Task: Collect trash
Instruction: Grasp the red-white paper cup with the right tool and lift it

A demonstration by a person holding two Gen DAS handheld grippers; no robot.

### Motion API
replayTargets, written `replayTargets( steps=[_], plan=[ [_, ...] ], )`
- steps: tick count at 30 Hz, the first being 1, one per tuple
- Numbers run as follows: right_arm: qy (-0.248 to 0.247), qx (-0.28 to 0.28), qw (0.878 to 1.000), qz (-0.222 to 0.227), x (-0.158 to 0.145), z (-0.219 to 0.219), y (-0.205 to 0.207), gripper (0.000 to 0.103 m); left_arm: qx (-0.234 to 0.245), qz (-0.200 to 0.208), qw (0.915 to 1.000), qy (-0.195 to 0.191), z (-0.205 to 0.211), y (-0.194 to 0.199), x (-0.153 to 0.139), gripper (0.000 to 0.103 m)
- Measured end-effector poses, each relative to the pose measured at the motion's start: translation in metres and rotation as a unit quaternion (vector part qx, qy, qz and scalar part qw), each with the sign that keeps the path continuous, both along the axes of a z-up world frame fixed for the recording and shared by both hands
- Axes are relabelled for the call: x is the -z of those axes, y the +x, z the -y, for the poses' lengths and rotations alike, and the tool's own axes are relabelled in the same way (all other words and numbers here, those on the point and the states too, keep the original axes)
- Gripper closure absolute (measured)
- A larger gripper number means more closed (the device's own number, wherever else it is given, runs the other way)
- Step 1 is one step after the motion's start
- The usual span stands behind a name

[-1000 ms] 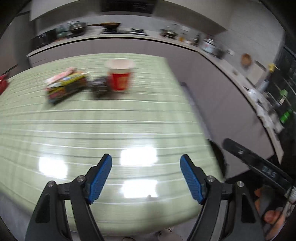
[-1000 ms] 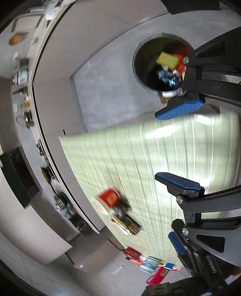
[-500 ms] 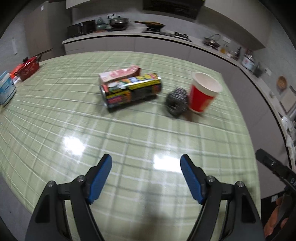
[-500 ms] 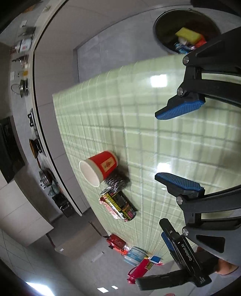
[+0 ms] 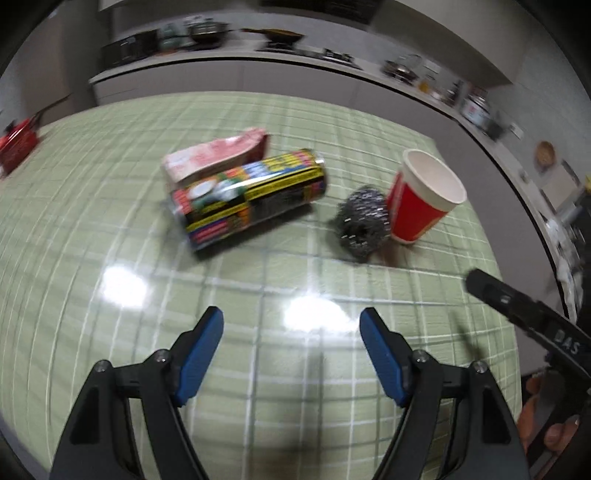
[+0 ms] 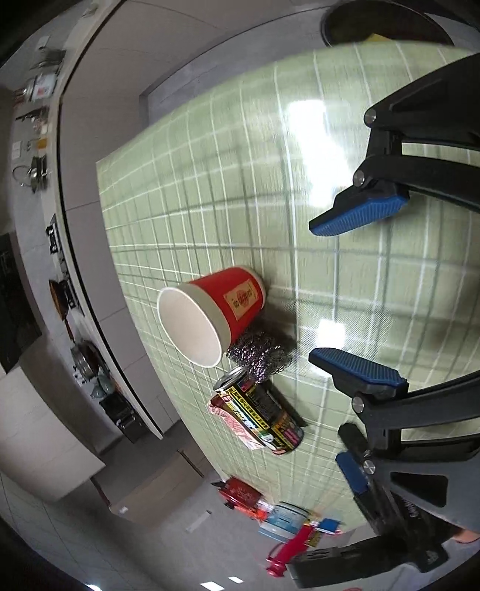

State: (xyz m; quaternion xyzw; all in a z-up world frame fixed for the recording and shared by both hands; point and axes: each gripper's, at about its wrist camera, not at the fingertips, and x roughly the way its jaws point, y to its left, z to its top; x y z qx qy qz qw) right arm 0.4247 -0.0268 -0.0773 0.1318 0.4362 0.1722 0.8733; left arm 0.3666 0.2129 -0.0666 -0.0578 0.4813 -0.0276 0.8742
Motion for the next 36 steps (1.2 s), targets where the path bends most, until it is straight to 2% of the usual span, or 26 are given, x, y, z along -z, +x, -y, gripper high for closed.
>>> replayTargets(
  steps=[4, 7, 12, 20, 29, 36],
  plan=[
    [-0.011, 0.018, 1.0, 0.008, -0.002, -0.017, 0.012, 0.038, 0.044, 0.009, 0.999, 0.005, 0.011, 0.016, -0.004, 0.026],
    [-0.014, 0.024, 1.0, 0.012, -0.005, -0.027, 0.026, 0.038, 0.056, 0.012, 0.9983, 0.007, 0.01, 0.022, -0.005, 0.026],
    [-0.027, 0.018, 0.999, 0.013, -0.004, -0.043, 0.048, 0.037, 0.053, -0.001, 0.9986, -0.006, -0.002, 0.024, 0.0, 0.026],
    [-0.053, 0.018, 0.998, 0.022, 0.004, -0.06, 0.07, 0.036, 0.055, -0.001, 0.9985, -0.007, -0.005, 0.023, -0.001, 0.026],
    [-0.062, 0.028, 0.997, 0.032, 0.009, -0.054, 0.085, 0.036, 0.067, 0.003, 0.9977, 0.005, 0.009, 0.031, -0.003, 0.026],
    [-0.062, 0.041, 0.997, 0.036, 0.011, -0.042, 0.091, 0.036, 0.059, 0.011, 0.9982, 0.011, 0.006, 0.034, -0.005, 0.026]
  ],
)
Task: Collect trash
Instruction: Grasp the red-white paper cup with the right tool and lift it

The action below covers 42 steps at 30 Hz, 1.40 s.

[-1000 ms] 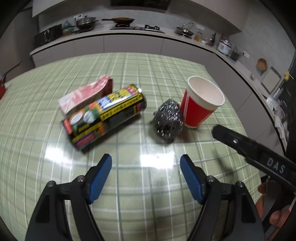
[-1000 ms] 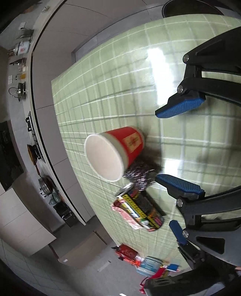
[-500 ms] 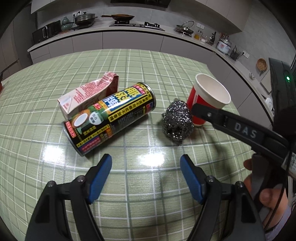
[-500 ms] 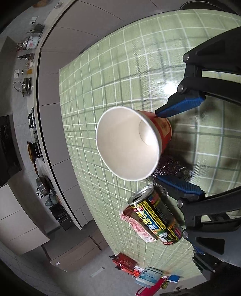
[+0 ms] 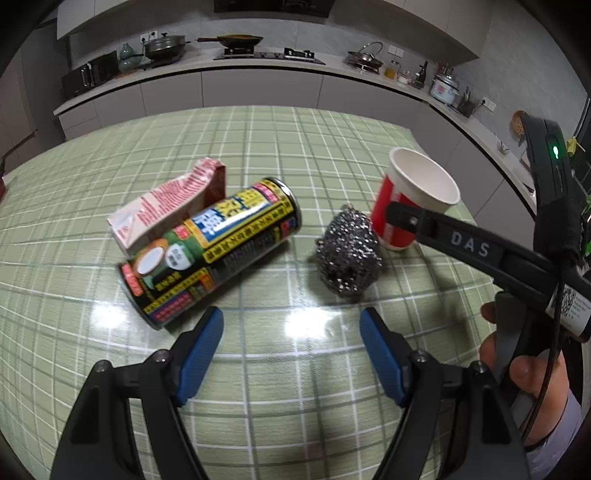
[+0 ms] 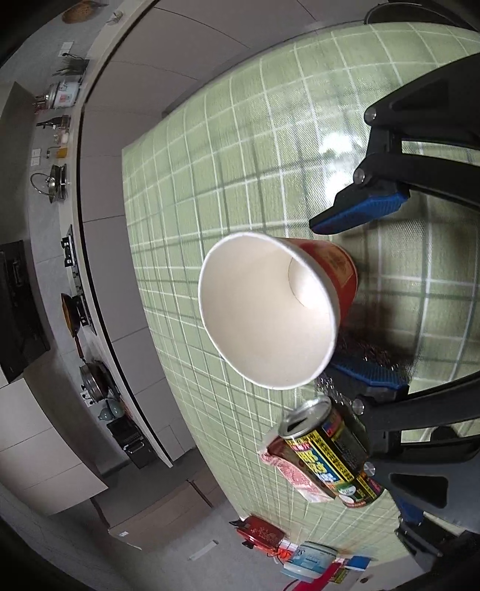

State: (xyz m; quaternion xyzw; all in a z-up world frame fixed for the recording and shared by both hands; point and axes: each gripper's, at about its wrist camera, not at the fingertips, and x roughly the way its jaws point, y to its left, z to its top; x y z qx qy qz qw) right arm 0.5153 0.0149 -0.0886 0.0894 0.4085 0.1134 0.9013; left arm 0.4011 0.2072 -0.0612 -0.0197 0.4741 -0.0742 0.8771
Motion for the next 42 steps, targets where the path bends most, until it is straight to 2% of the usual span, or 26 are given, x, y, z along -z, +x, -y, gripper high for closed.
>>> replayTargets(
  steps=[5, 11, 16, 21, 25, 35, 42],
  plan=[
    [-0.016, 0.003, 1.0, 0.005, -0.001, 0.008, 0.0, 0.036, -0.017, 0.006, 0.9998, 0.004, -0.012, -0.006, -0.005, 0.026],
    [-0.014, -0.009, 1.0, 0.003, 0.0, 0.006, -0.002, 0.036, -0.044, 0.042, 0.9978, 0.027, -0.031, -0.01, -0.019, 0.026],
    [-0.005, -0.006, 1.0, 0.002, 0.0, 0.008, -0.006, 0.036, -0.092, 0.059, 0.9937, 0.024, -0.061, -0.006, -0.024, 0.026],
    [-0.006, 0.0, 1.0, 0.0, 0.003, 0.009, -0.008, 0.036, -0.122, 0.041, 0.9916, 0.015, -0.078, 0.001, -0.01, 0.026],
    [-0.009, 0.003, 1.0, -0.002, 0.005, 0.008, -0.01, 0.036, -0.112, 0.018, 0.9935, -0.004, -0.076, 0.001, 0.003, 0.026],
    [-0.013, 0.009, 1.0, -0.002, 0.004, 0.016, -0.017, 0.036, -0.042, 0.025, 0.9981, -0.038, -0.032, -0.005, 0.003, 0.025],
    [-0.007, 0.016, 1.0, -0.001, 0.002, 0.033, -0.024, 0.036, 0.019, 0.019, 0.9968, -0.076, 0.006, -0.013, 0.001, 0.025]
  ],
)
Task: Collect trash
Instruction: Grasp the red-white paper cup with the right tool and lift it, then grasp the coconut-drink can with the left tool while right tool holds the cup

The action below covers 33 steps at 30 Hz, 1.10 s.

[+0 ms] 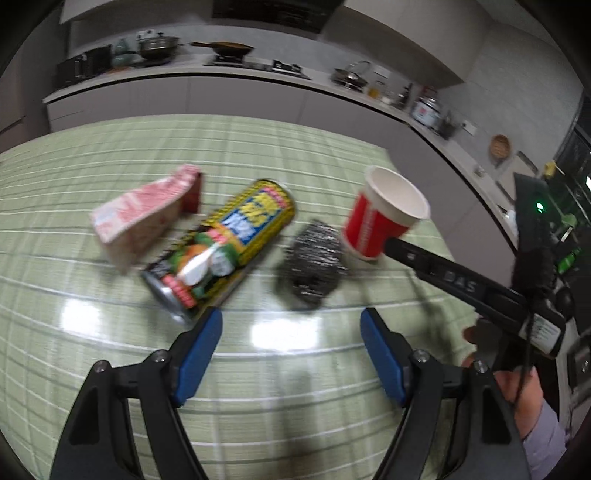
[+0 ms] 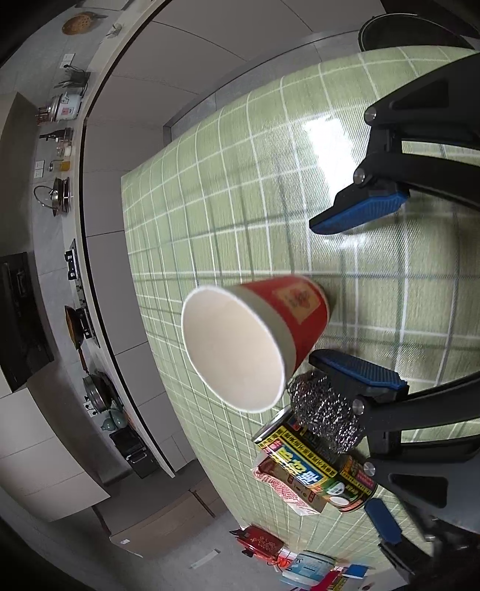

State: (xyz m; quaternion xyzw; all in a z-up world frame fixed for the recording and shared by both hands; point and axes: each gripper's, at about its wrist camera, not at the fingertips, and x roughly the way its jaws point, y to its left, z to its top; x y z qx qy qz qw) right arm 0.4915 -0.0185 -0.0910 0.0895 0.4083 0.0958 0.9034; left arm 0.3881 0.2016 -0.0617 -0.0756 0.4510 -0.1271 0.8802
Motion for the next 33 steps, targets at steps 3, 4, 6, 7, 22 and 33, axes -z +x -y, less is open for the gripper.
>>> replayTargets(
  steps=[3, 4, 6, 7, 22, 33],
  plan=[
    [0.001, 0.002, 1.0, 0.0, -0.001, 0.005, -0.003, 0.036, 0.002, 0.004, 0.9999, 0.013, 0.008, -0.002, -0.004, 0.025],
    [0.002, 0.002, 1.0, 0.0, -0.001, 0.006, -0.003, 0.036, -0.003, 0.009, 0.9998, 0.016, 0.008, -0.003, -0.007, 0.025],
    [0.002, 0.003, 1.0, 0.001, -0.002, 0.01, -0.006, 0.036, -0.016, 0.024, 0.9993, 0.026, 0.002, -0.007, -0.017, 0.025],
    [0.002, 0.003, 1.0, 0.002, -0.002, 0.011, -0.006, 0.036, -0.023, 0.032, 0.9987, 0.032, -0.001, -0.009, -0.021, 0.025],
    [0.002, 0.019, 1.0, 0.006, -0.011, 0.021, -0.024, 0.036, -0.077, -0.004, 0.996, 0.045, -0.042, -0.005, 0.008, 0.024],
    [-0.004, 0.032, 0.999, 0.009, -0.014, 0.03, -0.036, 0.036, -0.006, 0.007, 0.9998, 0.017, 0.005, -0.005, 0.003, 0.024]
  ],
)
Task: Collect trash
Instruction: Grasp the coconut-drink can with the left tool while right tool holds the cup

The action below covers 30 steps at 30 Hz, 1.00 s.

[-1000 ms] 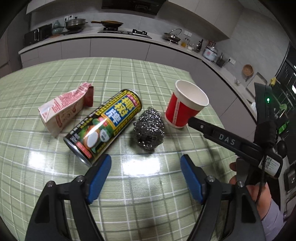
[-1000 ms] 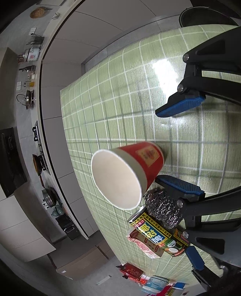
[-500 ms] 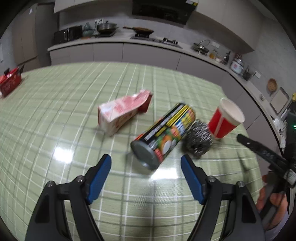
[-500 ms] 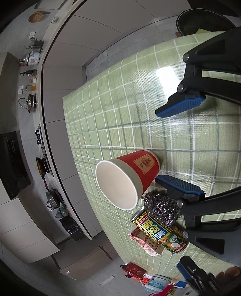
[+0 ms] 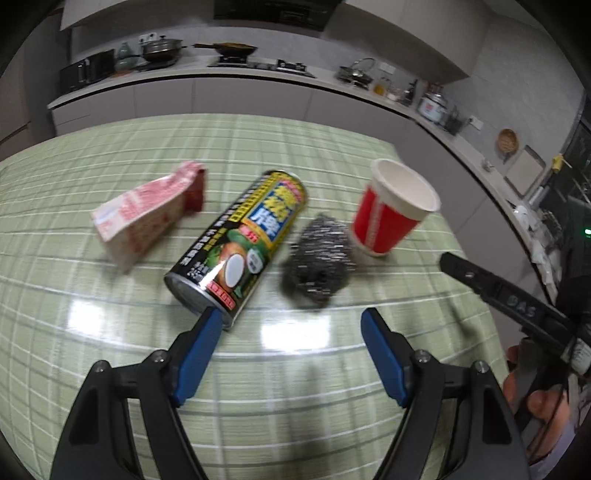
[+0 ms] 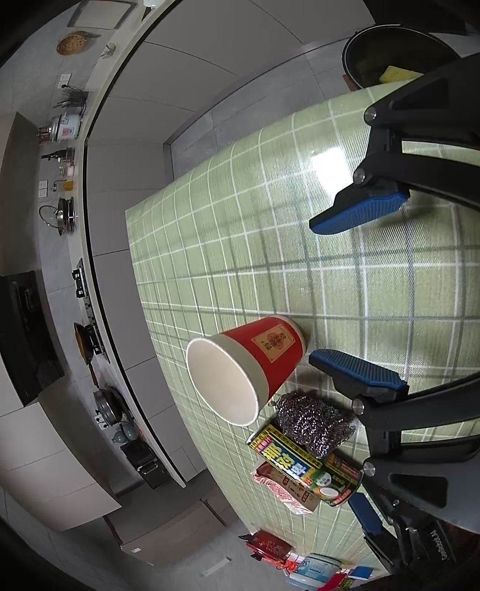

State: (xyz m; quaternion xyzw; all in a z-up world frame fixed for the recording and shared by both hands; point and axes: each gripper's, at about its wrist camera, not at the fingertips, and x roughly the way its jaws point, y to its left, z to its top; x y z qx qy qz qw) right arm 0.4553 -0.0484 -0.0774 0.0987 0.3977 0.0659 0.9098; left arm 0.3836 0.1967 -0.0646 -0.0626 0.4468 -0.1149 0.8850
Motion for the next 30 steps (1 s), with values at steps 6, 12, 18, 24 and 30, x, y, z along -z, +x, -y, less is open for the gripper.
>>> replayTargets(
  steps=[6, 12, 18, 24, 30],
  plan=[
    [0.002, 0.004, 1.0, -0.002, 0.002, 0.004, 0.0, 0.036, 0.021, 0.019, 0.9996, 0.003, 0.007, -0.014, -0.016, 0.024],
    [0.007, -0.006, 1.0, 0.001, 0.0, -0.002, 0.005, 0.036, -0.046, 0.042, 0.9969, 0.049, -0.023, 0.0, -0.031, 0.024],
    [0.005, -0.01, 1.0, 0.002, -0.001, -0.012, 0.01, 0.036, -0.042, 0.023, 0.9981, 0.04, -0.029, 0.034, -0.012, 0.024],
    [0.001, -0.002, 1.0, 0.003, -0.002, -0.016, 0.019, 0.036, -0.022, 0.006, 0.9989, 0.041, -0.02, 0.048, 0.005, 0.024],
    [-0.013, -0.022, 1.0, 0.002, 0.002, -0.033, 0.036, 0.036, -0.02, -0.009, 0.9995, 0.025, -0.024, 0.053, 0.014, 0.03]
  ],
)
